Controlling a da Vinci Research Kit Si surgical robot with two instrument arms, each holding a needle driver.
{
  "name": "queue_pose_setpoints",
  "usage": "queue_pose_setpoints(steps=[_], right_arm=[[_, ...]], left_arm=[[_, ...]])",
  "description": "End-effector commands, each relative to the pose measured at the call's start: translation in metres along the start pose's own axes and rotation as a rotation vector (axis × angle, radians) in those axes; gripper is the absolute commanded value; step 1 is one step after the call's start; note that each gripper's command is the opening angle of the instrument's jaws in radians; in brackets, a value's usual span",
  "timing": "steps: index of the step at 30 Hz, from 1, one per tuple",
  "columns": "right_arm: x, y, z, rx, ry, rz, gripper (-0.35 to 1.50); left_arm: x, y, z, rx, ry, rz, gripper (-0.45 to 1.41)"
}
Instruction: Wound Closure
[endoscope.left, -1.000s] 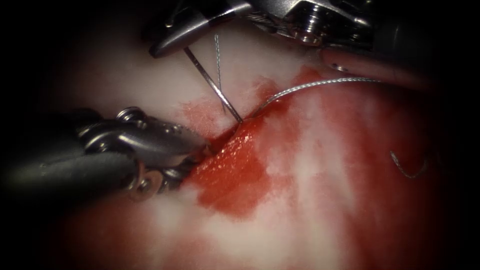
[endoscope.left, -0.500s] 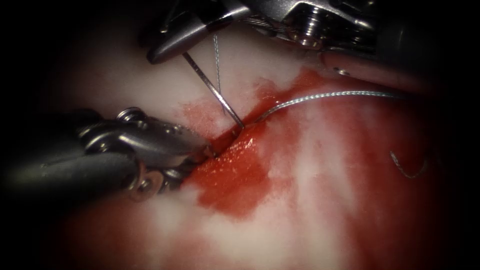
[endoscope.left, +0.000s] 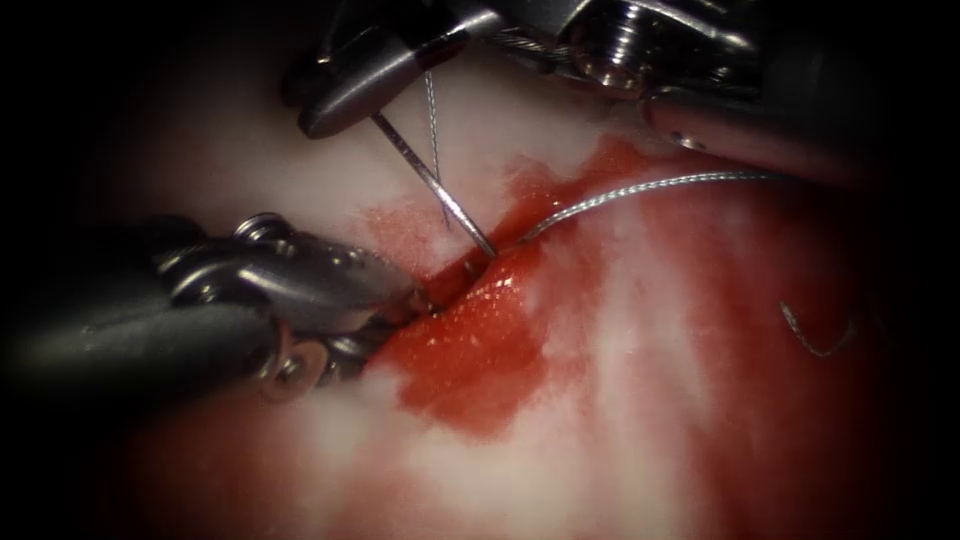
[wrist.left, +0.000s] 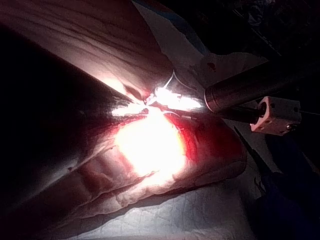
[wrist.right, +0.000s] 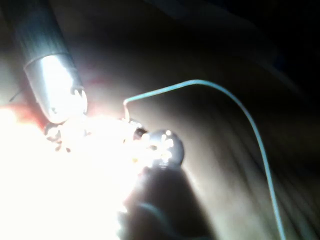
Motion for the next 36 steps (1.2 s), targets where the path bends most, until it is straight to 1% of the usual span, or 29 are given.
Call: queue_pose_setpoints(steps=[1, 11, 14, 15, 16, 17, 18, 21, 22, 23, 24, 25, 30, 31, 32, 34, 36], right_arm=[[0.0014, 0.0011, 0.0001, -0.002, 0.003, -0.006, -0.35], [0.0014, 0.0011, 0.0001, 0.001, 0.005, 0.089, -0.35], [0.0013, 0.0011, 0.0001, 0.002, 0.006, 0.141, -0.35], [0.0013, 0.0011, 0.0001, 0.002, 0.007, 0.188, -0.35], [0.0013, 0.001, 0.0001, 0.004, 0.009, 0.282, -0.35], [0.0013, 0.001, 0.0002, 0.004, 0.007, 0.324, -0.35], [0.0013, 0.001, 0.0002, 0.004, 0.007, 0.324, -0.35], [0.0011, 0.0008, 0.0001, 0.028, 0.007, 0.469, -0.35], [0.0007, 0.0005, 0.0001, 0.035, 0.014, 0.575, -0.35], [0.0004, 0.0004, 0.0001, 0.04, 0.022, 0.63, -0.35], [-0.0002, 0.0001, 0.0002, 0.054, 0.035, 0.721, -0.35], [-0.0002, 0.0001, 0.0002, 0.054, 0.035, 0.721, -0.35], [-0.0013, -0.0005, 0.0007, 0.07, 0.028, 0.843, -0.35], [-0.0016, -0.0007, 0.001, 0.085, 0.047, 0.913, -0.35], [-0.0016, -0.0007, 0.001, 0.085, 0.047, 0.913, -0.35], [-0.0021, -0.0013, 0.0014, 0.113, 0.068, 1.002, -0.35], [-0.0023, -0.0015, 0.0015, 0.123, 0.074, 1.022, -0.35]], left_arm=[[-0.0012, -0.0001, 0.0002, 0.0, -0.005, 0.004, -0.45], [-0.0011, -0.0001, 0.0004, 0.002, -0.002, 0.006, -0.45], [-0.0011, -0.0001, 0.0004, 0.003, -0.001, 0.007, -0.45], [-0.0011, -0.0001, 0.0004, 0.003, -0.001, 0.007, -0.45], [-0.001, -0.0001, 0.0004, 0.003, -0.001, 0.007, -0.45], [-0.001, -0.0001, 0.0004, 0.003, -0.001, 0.007, -0.45], [-0.001, -0.0001, 0.0004, 0.003, -0.001, 0.007, -0.45], [-0.0011, -0.0001, 0.0003, 0.004, 0.0, 0.007, -0.45], [-0.0011, -0.0001, 0.0003, 0.004, 0.0, 0.007, -0.45], [-0.0011, -0.0001, 0.0003, 0.004, 0.0, 0.007, -0.45], [-0.001, -0.0002, 0.0003, 0.004, 0.0, 0.007, -0.45], [-0.001, -0.0002, 0.0003, 0.004, 0.0, 0.007, -0.45], [-0.0011, -0.0002, 0.0002, 0.005, 0.001, 0.007, -0.45], [-0.0011, -0.0002, 0.0002, 0.005, 0.001, 0.007, -0.45], [-0.0011, -0.0002, 0.0002, 0.005, 0.001, 0.007, -0.45], [-0.001, -0.0002, 0.0002, 0.006, 0.001, 0.007, -0.45], [-0.001, -0.0002, 0.0002, 0.006, 0.002, 0.007, -0.45]])
